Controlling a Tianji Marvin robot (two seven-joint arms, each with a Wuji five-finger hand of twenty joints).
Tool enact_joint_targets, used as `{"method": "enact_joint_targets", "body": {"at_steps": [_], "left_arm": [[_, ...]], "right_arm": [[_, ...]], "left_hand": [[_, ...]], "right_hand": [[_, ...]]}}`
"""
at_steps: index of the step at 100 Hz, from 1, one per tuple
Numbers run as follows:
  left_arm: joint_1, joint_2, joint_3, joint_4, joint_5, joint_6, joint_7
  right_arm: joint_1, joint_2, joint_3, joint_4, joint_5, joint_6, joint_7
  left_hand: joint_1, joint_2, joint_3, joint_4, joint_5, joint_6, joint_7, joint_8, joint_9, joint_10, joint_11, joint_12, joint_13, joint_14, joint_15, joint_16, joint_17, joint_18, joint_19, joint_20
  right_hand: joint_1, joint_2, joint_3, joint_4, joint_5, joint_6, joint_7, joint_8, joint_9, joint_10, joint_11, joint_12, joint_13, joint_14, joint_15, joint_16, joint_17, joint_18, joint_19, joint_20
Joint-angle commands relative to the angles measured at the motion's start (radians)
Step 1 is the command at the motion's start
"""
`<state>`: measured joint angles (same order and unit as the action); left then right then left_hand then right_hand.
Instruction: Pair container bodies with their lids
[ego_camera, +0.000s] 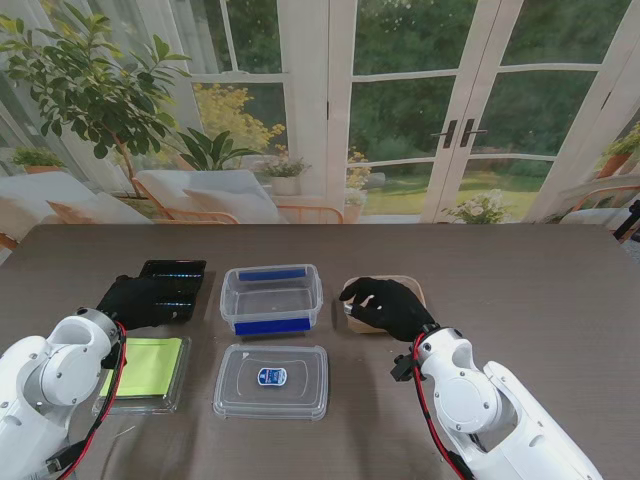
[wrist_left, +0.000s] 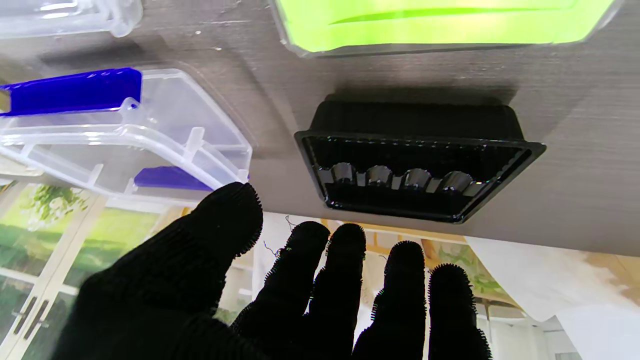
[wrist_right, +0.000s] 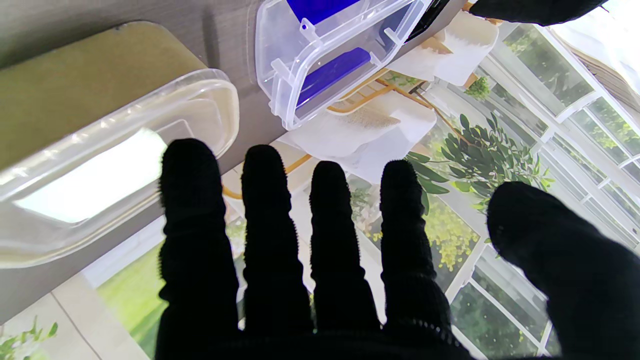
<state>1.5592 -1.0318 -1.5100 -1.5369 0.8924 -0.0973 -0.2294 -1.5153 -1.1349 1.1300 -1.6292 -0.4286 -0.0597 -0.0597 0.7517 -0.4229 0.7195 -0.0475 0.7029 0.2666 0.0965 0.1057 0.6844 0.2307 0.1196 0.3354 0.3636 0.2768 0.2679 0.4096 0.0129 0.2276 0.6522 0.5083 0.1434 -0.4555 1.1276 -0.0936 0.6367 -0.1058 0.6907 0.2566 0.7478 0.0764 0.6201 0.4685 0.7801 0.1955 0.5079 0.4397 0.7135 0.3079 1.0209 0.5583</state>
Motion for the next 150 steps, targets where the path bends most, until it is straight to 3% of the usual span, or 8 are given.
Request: {"method": "enact_joint_targets", "body": {"at_steps": [1, 29, 58, 92, 150], "left_arm": [[-0.015, 0.004, 0.007, 0.020, 0.012, 0.002, -0.024], [-0.078, 0.019, 0.059, 0.090, 0.112, -0.020, -0.040], [-0.128, 0.028, 0.105, 0.148, 0.138, -0.023, -0.064], [-0.184, 0.032, 0.165, 0.212, 0.143, -0.012, -0.060], [-0.212, 0.035, 0.208, 0.257, 0.179, -0.020, -0.019]], "right_arm": [[-0.006, -0.001, -0.001, -0.006, 0.002, 0.003, 0.018], [-0.008, 0.000, 0.000, -0.010, 0.013, 0.011, 0.031], [-0.008, 0.001, 0.001, -0.010, 0.019, 0.013, 0.036], [-0.007, 0.000, 0.003, -0.006, 0.022, 0.016, 0.037], [-0.003, 0.001, 0.002, 0.005, 0.030, 0.012, 0.043]], "left_hand": [[-0.009, -0.054, 0.047, -0.047, -0.011, -0.004, 0.022, 0.015, -0.023, -0.015, 0.005, -0.010, -0.021, -0.016, -0.014, -0.009, -0.029, -0.027, -0.022, -0.011], [-0.024, -0.125, 0.117, -0.057, -0.019, -0.029, 0.096, 0.078, -0.018, -0.031, 0.022, -0.005, -0.009, -0.036, -0.002, -0.012, -0.016, -0.040, -0.015, -0.017], [-0.021, -0.160, 0.139, -0.061, -0.043, -0.049, 0.108, 0.098, -0.037, -0.056, 0.027, -0.003, -0.010, -0.047, 0.002, -0.016, -0.020, -0.059, -0.005, -0.030], [-0.020, -0.162, 0.143, -0.065, -0.037, -0.090, 0.126, 0.109, -0.038, -0.088, 0.036, -0.001, -0.006, -0.051, 0.005, -0.016, -0.022, -0.058, -0.002, -0.041], [0.001, -0.163, 0.164, -0.063, -0.015, -0.089, 0.198, 0.122, 0.015, -0.076, 0.076, 0.032, 0.062, -0.050, 0.072, 0.019, 0.017, -0.067, 0.101, -0.031]], "right_hand": [[-0.034, -0.006, -0.006, 0.024, -0.009, -0.022, 0.004, 0.004, -0.019, -0.025, -0.007, -0.013, -0.029, -0.019, -0.009, -0.014, -0.472, -0.017, -0.016, -0.008], [-0.033, -0.006, -0.007, 0.024, -0.006, -0.019, 0.005, 0.004, -0.017, -0.024, -0.008, -0.014, -0.028, -0.017, -0.008, -0.014, -0.474, -0.017, -0.017, -0.008], [-0.034, -0.005, -0.007, 0.024, -0.002, -0.019, 0.005, 0.004, -0.015, -0.023, -0.008, -0.014, -0.030, -0.018, -0.009, -0.014, -0.473, -0.017, -0.017, -0.007], [-0.033, -0.004, -0.005, 0.024, 0.003, -0.015, 0.005, 0.004, -0.009, -0.019, -0.009, -0.014, -0.029, -0.015, -0.009, -0.014, -0.471, -0.017, -0.014, -0.005], [-0.033, -0.001, -0.005, 0.024, 0.007, -0.014, 0.004, 0.003, -0.002, -0.016, -0.009, -0.014, -0.026, -0.014, -0.008, -0.014, -0.464, -0.017, 0.000, 0.000]]}}
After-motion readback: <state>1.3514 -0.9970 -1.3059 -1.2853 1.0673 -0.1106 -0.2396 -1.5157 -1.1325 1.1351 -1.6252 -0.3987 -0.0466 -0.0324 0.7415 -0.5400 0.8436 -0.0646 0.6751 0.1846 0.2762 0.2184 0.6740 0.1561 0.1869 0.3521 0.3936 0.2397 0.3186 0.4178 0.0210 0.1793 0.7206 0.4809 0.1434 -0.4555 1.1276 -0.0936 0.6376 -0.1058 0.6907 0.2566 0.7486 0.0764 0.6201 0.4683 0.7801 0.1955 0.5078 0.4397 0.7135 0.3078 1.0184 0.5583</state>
